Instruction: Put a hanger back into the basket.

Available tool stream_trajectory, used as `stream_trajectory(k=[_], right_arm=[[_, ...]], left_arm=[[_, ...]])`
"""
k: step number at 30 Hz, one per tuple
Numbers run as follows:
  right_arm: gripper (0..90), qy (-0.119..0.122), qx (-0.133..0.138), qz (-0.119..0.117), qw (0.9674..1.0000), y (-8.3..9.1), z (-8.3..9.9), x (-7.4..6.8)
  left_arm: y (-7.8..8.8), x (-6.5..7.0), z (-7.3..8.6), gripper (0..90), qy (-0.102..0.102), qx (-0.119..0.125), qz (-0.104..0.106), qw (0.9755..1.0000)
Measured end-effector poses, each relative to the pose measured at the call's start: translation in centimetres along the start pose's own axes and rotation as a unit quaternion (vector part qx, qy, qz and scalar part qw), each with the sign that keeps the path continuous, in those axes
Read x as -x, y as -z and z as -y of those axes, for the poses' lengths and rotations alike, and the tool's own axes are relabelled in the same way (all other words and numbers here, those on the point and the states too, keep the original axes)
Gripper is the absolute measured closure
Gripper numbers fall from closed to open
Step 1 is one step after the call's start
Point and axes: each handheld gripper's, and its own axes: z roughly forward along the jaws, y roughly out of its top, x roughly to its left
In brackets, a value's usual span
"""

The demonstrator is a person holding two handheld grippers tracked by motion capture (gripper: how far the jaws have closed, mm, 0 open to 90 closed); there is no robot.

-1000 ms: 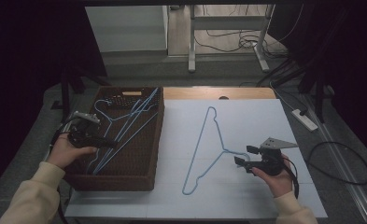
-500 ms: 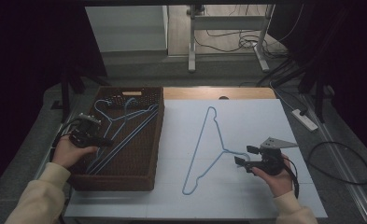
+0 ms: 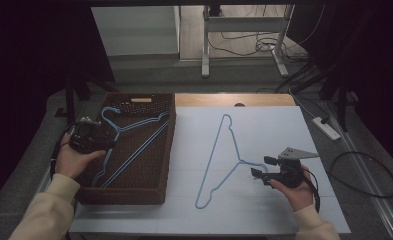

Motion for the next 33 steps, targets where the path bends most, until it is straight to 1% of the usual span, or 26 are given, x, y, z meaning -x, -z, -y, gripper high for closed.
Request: stream_trajectory(k=[1,2,4,5,6,9,12,14,16,17,20,21,24,25,26,27,30,33], right_arm=[[24.6,0.0,0.0,0.0,1.0,0.0,0.0,0.0],[24.6,0.0,0.0,0.0,1.0,0.0,0.0,0.0],[24.6,0.001,0.0,0.0,1.0,0.0,0.0,0.0],[24.6,0.0,0.0,0.0,1.0,0.0,0.0,-0.1],[24.6,0.0,0.0,-0.001,1.0,0.0,0.0,-0.1],[24.6,0.0,0.001,0.0,1.0,0.0,0.0,-0.1],[24.7,0.0,0.003,0.001,1.0,0.0,0.0,0.0],[24.7,-0.002,0.004,0.001,1.0,0.0,0.0,0.0],[24.7,-0.002,0.004,0.001,1.0,0.0,0.0,0.0],[24.7,-0.002,0.004,0.0,1.0,0.0,0.0,0.0],[24.8,-0.002,0.004,0.0,1.0,-0.1,-0.1,0.1],[24.8,-0.002,0.004,0.0,1.0,-0.1,-0.1,0.1],[24.7,-0.003,0.005,-0.001,1.0,-0.1,-0.1,0.2],[24.7,-0.003,0.006,0.0,1.0,0.0,-0.1,0.3],[24.7,-0.003,0.006,0.0,1.0,0.0,-0.1,0.3],[24.7,-0.002,0.006,0.001,1.0,0.0,-0.1,0.3],[24.8,0.0,0.008,0.001,1.0,0.1,-0.1,0.3],[24.8,0.004,0.007,0.003,1.0,0.1,-0.1,0.2]], left_arm=[[0.3,0.2,0.0,47.6,-0.003,0.006,0.004,1.0],[0.3,0.2,0.0,45.9,-0.003,0.006,0.004,1.0],[1.2,0.8,-0.1,44.4,-0.011,0.027,0.011,0.9995],[1.6,1.0,-0.1,43.2,-0.012,0.036,0.015,0.9992],[1.8,1.1,-0.1,42.3,-0.013,0.041,0.018,0.9989],[2.6,1.9,0.0,40.9,-0.023,0.059,0.032,0.9975],[3.1,2.7,0.2,39.1,-0.032,0.077,0.049,0.9953],[3.5,3.3,0.4,38.1,-0.038,0.086,0.056,0.994],[3.9,3.9,0.6,37.2,-0.042,0.098,0.066,0.9921],[3.9,3.9,0.6,37.2,-0.042,0.098,0.066,0.9921],[4.5,5.2,1.2,36.6,-0.053,0.119,0.08,0.9882],[4.6,5.4,1.3,36.6,-0.055,0.124,0.083,0.9873],[5.0,6.7,1.7,36.2,-0.065,0.141,0.096,0.9832],[5.1,7.4,1.9,36.0,-0.074,0.148,0.097,0.9814],[5.1,7.4,1.9,35.8,-0.074,0.148,0.097,0.9814],[5.0,7.8,2.0,35.8,-0.08,0.152,0.098,0.9803],[4.8,8.9,2.3,35.3,-0.094,0.155,0.102,0.9782],[4.6,9.5,2.6,34.8,-0.1,0.161,0.104,0.9764]])
